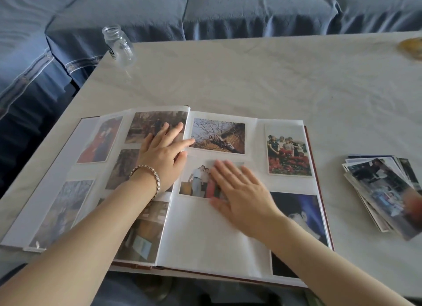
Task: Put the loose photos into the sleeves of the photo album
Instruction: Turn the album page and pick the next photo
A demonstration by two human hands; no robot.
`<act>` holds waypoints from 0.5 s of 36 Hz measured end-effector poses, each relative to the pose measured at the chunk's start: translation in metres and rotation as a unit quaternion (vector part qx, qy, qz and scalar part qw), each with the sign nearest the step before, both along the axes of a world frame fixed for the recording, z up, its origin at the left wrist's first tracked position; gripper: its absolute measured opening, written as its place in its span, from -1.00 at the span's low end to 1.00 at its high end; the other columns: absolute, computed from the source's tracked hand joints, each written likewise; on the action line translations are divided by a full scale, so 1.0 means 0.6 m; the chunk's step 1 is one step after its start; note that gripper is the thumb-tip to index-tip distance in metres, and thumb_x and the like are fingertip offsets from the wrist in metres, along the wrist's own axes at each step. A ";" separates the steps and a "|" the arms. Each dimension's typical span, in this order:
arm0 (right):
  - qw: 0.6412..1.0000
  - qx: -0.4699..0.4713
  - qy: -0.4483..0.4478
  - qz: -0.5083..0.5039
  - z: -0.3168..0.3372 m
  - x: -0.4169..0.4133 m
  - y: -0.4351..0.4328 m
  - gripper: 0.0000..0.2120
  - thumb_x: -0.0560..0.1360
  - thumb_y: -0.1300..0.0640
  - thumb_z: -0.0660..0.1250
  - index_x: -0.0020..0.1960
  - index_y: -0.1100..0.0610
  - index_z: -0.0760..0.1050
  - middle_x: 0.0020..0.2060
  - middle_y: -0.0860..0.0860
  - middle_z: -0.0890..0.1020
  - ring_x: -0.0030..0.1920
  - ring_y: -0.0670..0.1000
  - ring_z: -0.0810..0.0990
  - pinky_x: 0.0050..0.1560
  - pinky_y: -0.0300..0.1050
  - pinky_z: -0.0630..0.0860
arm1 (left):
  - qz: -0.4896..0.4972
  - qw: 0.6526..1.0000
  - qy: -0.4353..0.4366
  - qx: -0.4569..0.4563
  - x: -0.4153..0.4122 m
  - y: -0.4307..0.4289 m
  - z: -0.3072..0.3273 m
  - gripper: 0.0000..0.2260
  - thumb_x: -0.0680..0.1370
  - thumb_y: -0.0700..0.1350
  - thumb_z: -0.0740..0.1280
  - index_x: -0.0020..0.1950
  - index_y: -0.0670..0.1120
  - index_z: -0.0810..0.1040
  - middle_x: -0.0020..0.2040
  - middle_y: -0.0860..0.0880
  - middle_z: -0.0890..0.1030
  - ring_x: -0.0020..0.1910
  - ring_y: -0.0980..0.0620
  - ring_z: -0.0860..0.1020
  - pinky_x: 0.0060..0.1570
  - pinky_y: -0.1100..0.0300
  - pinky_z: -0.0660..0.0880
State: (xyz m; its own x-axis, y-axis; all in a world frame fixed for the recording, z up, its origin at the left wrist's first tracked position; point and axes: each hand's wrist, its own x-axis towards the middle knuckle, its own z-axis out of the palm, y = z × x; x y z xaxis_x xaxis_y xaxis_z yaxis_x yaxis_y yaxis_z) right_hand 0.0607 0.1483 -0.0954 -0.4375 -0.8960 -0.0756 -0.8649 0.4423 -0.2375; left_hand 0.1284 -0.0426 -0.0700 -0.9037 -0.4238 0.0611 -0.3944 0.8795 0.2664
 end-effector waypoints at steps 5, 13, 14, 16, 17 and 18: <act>0.994 0.030 0.002 -0.101 -0.003 -0.054 0.056 -0.19 0.32 -0.30 -0.52 0.49 0.05 -0.31 0.41 -0.13 -0.31 0.43 -0.10 -0.38 0.42 -0.10 -0.38 | 0.003 0.999 -0.046 -0.019 -0.003 0.008 0.008 -0.65 0.63 -0.09 0.07 0.38 0.18 0.36 0.54 0.12 0.04 0.52 0.06 -0.09 0.46 0.03 -0.21; 0.960 -0.079 -0.033 -0.267 0.022 -0.090 0.167 -0.50 0.58 -0.01 0.18 0.47 0.13 0.23 0.51 0.02 0.10 0.51 0.02 -0.01 0.44 -0.12 -0.11 | 0.064 0.981 -0.164 -0.081 -0.017 0.059 0.013 -0.58 0.64 -0.02 -0.05 0.52 0.07 0.05 0.55 -0.01 -0.20 0.51 -0.06 -0.23 0.45 -0.06 -0.16; 0.948 -0.066 -0.037 -0.310 0.025 -0.099 0.183 -0.50 0.57 0.03 0.21 0.46 0.13 0.23 0.51 0.07 0.10 0.51 0.07 0.01 0.46 -0.06 -0.07 | 0.075 0.979 -0.173 -0.082 -0.017 0.067 0.010 -0.56 0.64 0.01 -0.06 0.53 0.06 0.00 0.54 -0.02 -0.24 0.50 -0.07 -0.26 0.44 -0.06 -0.17; 0.926 -0.036 -0.030 -0.373 0.029 -0.118 0.213 -0.51 0.56 0.07 0.22 0.45 0.15 0.23 0.50 0.16 0.10 0.49 0.16 0.04 0.45 0.06 0.02 | 0.089 0.973 -0.186 -0.099 -0.019 0.079 0.004 -0.53 0.63 0.04 -0.10 0.54 0.04 -0.08 0.53 -0.05 -0.27 0.49 -0.11 -0.28 0.44 -0.08 -0.16; 0.918 -0.005 -0.029 -0.395 0.029 -0.126 0.226 -0.49 0.57 0.06 0.20 0.47 0.14 0.20 0.49 0.20 0.09 0.49 0.18 0.04 0.45 0.08 0.04 | 0.094 0.972 -0.188 -0.107 -0.020 0.083 0.003 -0.53 0.63 0.04 -0.11 0.54 0.03 -0.09 0.53 -0.06 -0.27 0.49 -0.12 -0.28 0.44 -0.09 -0.15; 0.910 0.028 -0.026 -0.412 0.029 -0.132 0.237 -0.48 0.57 0.02 0.18 0.48 0.12 0.16 0.49 0.22 0.09 0.49 0.20 0.04 0.44 0.07 0.05 | 0.098 0.971 -0.189 -0.111 -0.021 0.086 0.003 -0.52 0.63 0.05 -0.11 0.54 0.03 -0.09 0.53 -0.07 -0.27 0.49 -0.13 -0.28 0.44 -0.10 -0.15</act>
